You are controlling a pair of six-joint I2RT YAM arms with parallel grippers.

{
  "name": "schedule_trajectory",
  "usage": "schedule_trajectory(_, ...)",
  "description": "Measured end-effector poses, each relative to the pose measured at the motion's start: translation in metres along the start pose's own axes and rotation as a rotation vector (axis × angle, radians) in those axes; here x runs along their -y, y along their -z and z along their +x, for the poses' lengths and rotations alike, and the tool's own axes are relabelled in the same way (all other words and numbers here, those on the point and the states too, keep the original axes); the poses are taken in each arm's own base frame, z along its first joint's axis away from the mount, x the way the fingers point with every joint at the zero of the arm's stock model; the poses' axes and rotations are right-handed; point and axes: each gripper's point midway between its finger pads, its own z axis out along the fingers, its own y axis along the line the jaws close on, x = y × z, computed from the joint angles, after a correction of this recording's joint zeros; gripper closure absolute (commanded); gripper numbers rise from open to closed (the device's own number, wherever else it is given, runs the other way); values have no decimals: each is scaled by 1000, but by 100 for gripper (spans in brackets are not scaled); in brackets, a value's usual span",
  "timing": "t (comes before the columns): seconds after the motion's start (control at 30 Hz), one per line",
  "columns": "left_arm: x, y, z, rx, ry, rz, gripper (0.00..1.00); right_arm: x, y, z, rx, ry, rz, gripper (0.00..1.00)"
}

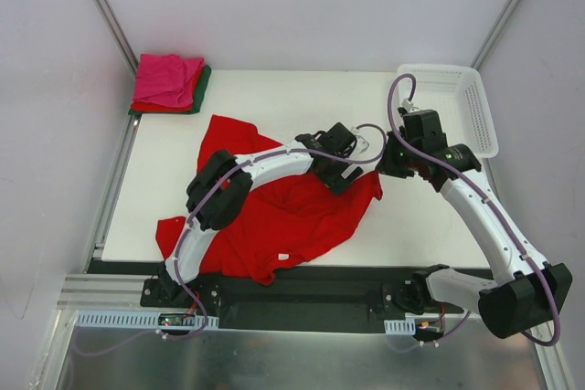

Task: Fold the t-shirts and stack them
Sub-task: Flatten out the tshirt

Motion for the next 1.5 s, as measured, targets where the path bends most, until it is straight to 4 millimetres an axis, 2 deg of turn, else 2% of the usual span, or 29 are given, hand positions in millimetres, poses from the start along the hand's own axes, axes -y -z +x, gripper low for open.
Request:
schedule_trajectory(0.17, 0, -8, -6, 28, 7, -1, 6, 1, 0, 0, 2, 0, 7, 99)
schedule_trajectory(0.53, -6, -5, -19, 68, -17, -4, 6, 2, -1, 0, 2, 1, 12, 99)
schedule_trajectory(0.7, -23, 3, -24, 86, -3, -14, 6, 3, -3, 1, -7, 1, 16, 99)
schedule_trajectory(1.0, -77, 18, -36, 139, 82, -58, 7, 4, -7, 2, -21, 0, 23, 99)
schedule_trajectory(1.07, -78, 19, -40, 152, 87, -58, 8, 4, -8, 2, -24, 0, 24, 99)
schedule_trajectory(1.3, -63, 15, -58, 202, 84, -7, 9, 5, -8, 2, -23, 2, 28, 99)
schedule_trajectory(1.5, -54, -2, -53, 182, 90, 10, 9, 5, -10, 3, -28, 2, 30, 99)
